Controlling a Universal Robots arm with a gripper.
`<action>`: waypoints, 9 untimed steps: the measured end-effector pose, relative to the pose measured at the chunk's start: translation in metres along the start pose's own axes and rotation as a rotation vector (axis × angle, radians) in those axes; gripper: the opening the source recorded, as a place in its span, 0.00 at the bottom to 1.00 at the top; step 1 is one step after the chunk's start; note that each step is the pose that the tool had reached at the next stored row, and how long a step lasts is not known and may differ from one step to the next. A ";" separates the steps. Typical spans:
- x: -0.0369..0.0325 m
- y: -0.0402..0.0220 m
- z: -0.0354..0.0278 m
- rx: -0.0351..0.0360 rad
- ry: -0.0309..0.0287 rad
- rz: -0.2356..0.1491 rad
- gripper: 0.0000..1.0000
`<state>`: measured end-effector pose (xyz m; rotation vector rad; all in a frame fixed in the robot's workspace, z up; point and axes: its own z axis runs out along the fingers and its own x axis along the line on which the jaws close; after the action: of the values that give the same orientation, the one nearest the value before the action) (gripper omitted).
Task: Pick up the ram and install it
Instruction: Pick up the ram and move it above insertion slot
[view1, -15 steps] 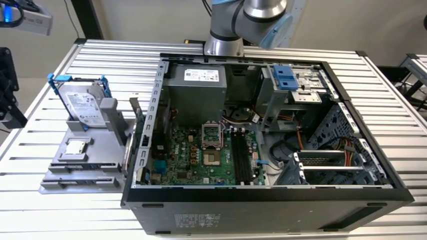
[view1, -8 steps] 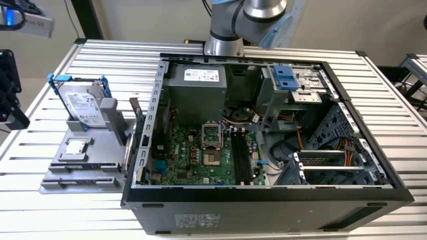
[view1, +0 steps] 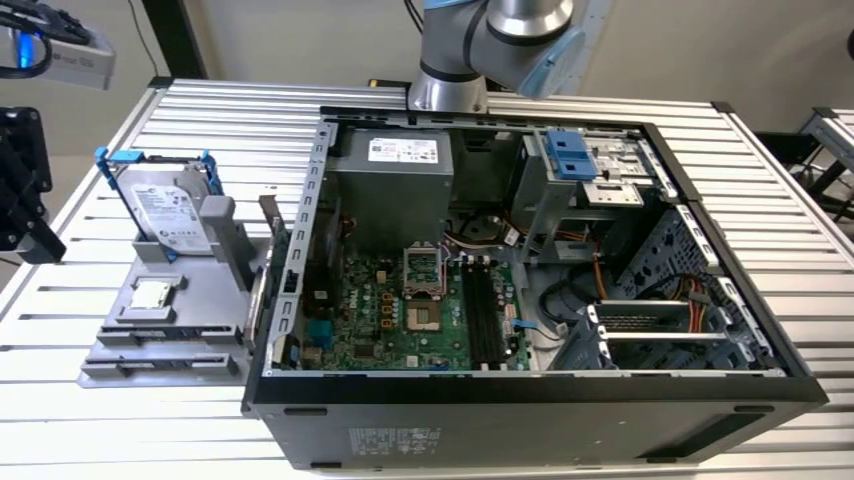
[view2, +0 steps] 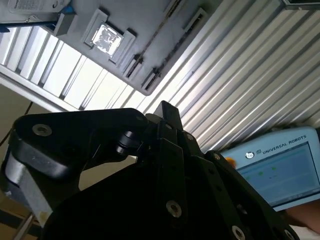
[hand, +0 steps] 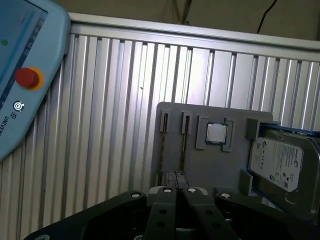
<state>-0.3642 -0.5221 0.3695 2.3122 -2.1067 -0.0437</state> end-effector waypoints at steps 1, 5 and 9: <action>0.0000 0.0000 0.0001 0.0001 -0.0001 0.001 0.00; 0.0000 0.0000 0.0002 0.0002 -0.0002 0.004 0.00; 0.0000 0.0000 0.0003 0.0002 -0.0003 0.007 1.00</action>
<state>-0.3642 -0.5221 0.3692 2.3049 -2.1149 -0.0437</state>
